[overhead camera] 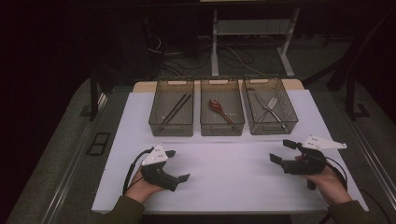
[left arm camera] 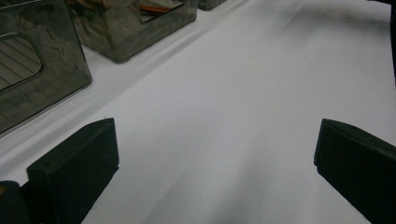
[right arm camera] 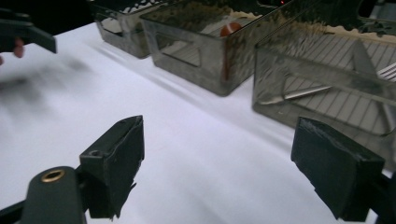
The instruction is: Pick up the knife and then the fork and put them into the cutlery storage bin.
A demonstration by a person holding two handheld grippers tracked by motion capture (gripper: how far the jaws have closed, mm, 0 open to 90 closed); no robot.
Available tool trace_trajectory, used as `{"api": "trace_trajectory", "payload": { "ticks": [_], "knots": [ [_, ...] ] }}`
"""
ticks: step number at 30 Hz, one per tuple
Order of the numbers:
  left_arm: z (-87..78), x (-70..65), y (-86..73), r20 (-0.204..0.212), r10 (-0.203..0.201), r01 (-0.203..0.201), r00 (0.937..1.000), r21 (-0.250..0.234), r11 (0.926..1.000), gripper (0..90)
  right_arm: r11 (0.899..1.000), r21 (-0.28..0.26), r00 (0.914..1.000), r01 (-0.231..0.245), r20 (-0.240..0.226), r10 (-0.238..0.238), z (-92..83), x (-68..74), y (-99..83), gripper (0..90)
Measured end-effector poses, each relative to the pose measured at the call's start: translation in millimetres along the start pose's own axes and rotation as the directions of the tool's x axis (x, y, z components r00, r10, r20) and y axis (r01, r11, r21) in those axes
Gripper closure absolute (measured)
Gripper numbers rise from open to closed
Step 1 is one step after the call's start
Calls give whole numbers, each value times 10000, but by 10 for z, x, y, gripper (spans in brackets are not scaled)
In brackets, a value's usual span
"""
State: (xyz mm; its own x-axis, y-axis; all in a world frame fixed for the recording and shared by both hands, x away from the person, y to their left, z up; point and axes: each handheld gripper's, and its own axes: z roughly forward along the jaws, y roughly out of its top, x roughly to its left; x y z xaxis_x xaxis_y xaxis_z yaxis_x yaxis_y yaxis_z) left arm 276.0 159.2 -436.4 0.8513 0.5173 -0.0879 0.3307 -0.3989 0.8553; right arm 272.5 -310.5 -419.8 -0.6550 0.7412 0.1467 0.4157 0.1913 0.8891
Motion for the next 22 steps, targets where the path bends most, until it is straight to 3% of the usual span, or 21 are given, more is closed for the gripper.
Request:
{"api": "trace_trajectory", "payload": {
  "ticks": [5, 9, 16, 22],
  "knots": [
    [1, -3, -1, -21, 5, -5, 10000, 4, 10000, 0, 9997, 148, 9997, 206, -100, -205, -40, 43, -128, 165],
    [0, -1, -2, -15, 22, -22, 10000, 19, 10000, 0, 9997, 251, 9999, 81, -89, -79, -27, 55, -215, 165],
    [2, -2, -2, -19, 44, -44, 10000, 31, 10000, 0, 9978, 554, 9987, 375, -354, -355, 52, 139, -241, 165],
    [4, 4, -3, -26, 17, -17, 10000, 15, 10000, 0, 9977, 601, 9992, 322, -257, -307, 51, 124, -249, 165]
  ]
}}
